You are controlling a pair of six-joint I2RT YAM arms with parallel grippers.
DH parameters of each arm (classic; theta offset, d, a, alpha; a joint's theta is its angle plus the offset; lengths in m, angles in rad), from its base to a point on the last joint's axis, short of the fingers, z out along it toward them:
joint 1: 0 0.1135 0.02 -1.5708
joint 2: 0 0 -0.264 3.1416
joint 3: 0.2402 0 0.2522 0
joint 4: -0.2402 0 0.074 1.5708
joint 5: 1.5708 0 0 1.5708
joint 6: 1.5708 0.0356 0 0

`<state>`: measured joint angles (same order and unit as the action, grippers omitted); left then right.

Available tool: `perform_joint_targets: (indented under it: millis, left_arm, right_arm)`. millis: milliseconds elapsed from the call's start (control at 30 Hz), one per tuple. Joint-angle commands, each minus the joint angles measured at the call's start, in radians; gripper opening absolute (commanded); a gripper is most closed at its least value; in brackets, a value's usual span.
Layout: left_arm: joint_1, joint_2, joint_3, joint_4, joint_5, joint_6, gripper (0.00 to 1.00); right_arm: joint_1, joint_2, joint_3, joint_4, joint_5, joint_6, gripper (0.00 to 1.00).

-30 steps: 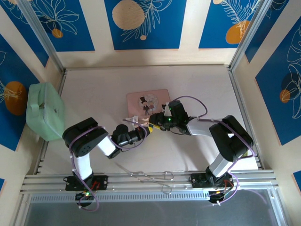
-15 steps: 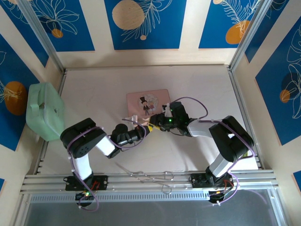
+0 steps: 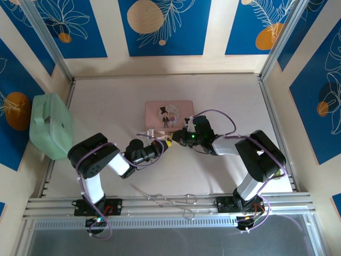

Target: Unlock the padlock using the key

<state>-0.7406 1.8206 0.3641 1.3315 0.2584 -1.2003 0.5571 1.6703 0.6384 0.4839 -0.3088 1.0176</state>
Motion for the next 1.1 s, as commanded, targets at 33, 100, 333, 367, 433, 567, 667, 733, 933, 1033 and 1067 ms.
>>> perform_joint_targets:
  millis: [33,100,333,367,433,567,667,733,933,1033,1067]
  left_arm:
    - [-0.003,0.016,0.009,0.077,0.026,0.014,0.16]
    - [-0.003,0.009,0.002,0.077,0.017,0.017,0.29]
    - [-0.005,-0.059,-0.065,0.071,-0.017,0.021,0.41]
    - [-0.006,-0.060,-0.073,0.076,-0.020,0.015,0.40]
    - [-0.009,-0.060,-0.080,0.075,-0.027,0.010,0.37]
    - [-0.023,-0.051,-0.070,0.076,-0.043,0.006,0.35]
    - [-0.025,-0.038,-0.048,0.077,-0.047,-0.004,0.34]
    - [-0.024,-0.036,-0.033,0.077,-0.051,-0.009,0.33]
    - [-0.025,-0.032,-0.009,0.065,-0.080,-0.019,0.30]
    - [-0.025,-0.033,-0.007,0.036,-0.096,-0.022,0.27]
    - [-0.024,-0.036,-0.007,0.030,-0.101,-0.020,0.27]
  right_arm:
    - [0.024,0.115,-0.097,-0.340,-0.136,0.243,0.00]
    - [0.023,0.120,-0.094,-0.328,-0.135,0.248,0.00]
    - [0.027,0.132,-0.099,-0.262,-0.124,0.274,0.00]
    - [0.028,0.133,-0.097,-0.261,-0.122,0.274,0.00]
    - [0.032,0.132,-0.096,-0.257,-0.118,0.275,0.00]
    - [0.038,0.132,-0.092,-0.260,-0.109,0.274,0.00]
    - [0.043,0.132,-0.094,-0.260,-0.101,0.274,0.00]
    - [0.044,0.132,-0.095,-0.258,-0.099,0.275,0.00]
    - [0.050,0.131,-0.095,-0.256,-0.095,0.276,0.00]
    - [0.053,0.131,-0.094,-0.257,-0.093,0.274,0.00]
    - [0.055,0.131,-0.094,-0.257,-0.093,0.273,0.00]
